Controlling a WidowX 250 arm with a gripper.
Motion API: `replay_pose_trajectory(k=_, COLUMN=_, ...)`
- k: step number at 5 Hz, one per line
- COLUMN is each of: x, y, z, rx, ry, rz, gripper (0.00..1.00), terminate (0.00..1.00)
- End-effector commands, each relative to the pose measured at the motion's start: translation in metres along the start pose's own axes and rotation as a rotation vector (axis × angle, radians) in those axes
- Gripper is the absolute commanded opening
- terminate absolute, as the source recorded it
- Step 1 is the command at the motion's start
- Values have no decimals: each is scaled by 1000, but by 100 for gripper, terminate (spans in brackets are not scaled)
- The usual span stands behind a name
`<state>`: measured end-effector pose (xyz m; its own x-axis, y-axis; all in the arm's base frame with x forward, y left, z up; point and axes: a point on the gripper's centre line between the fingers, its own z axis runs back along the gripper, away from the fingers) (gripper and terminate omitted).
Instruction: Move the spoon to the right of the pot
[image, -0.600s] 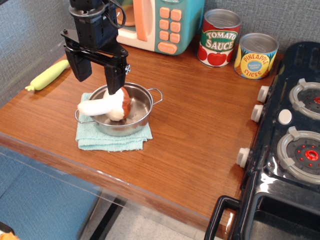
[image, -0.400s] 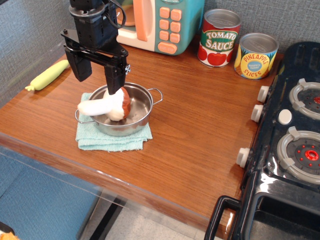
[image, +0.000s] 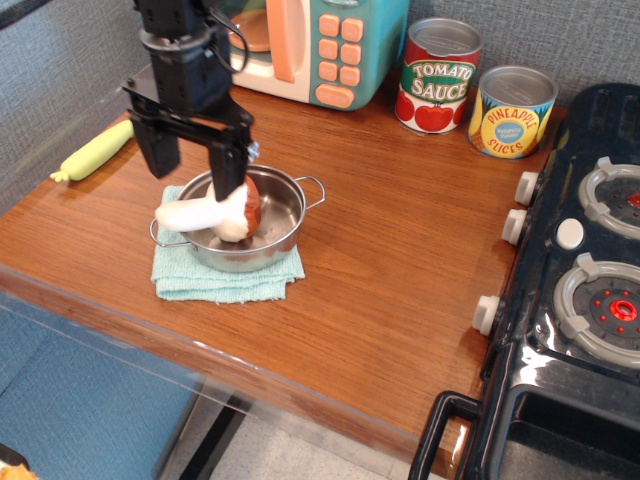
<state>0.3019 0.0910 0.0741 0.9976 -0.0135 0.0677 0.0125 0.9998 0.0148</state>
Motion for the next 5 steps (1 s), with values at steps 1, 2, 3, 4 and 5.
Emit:
replay_pose_trajectory(k=1, x=22, y=71, z=26, rx=34, ry=-99, rz=158, gripper=100, terminate=0)
replay_pose_trajectory(k=2, x=31, y=111, z=28, rx=51, ry=-147, rz=210, gripper=100, terminate=0)
replay_pose_trajectory(k=3, x=42, y=132, z=21, rx=87, ry=-151, rz=212, gripper=100, terminate=0)
replay_pose_trajectory(k=4, x=48, y=144, z=0, rx=108, ry=-127, rz=205, gripper=100, terminate=0)
replay_pose_trajectory(k=5, x=51, y=147, z=-18, rx=112, ry=-102, rz=211, gripper=100, terminate=0)
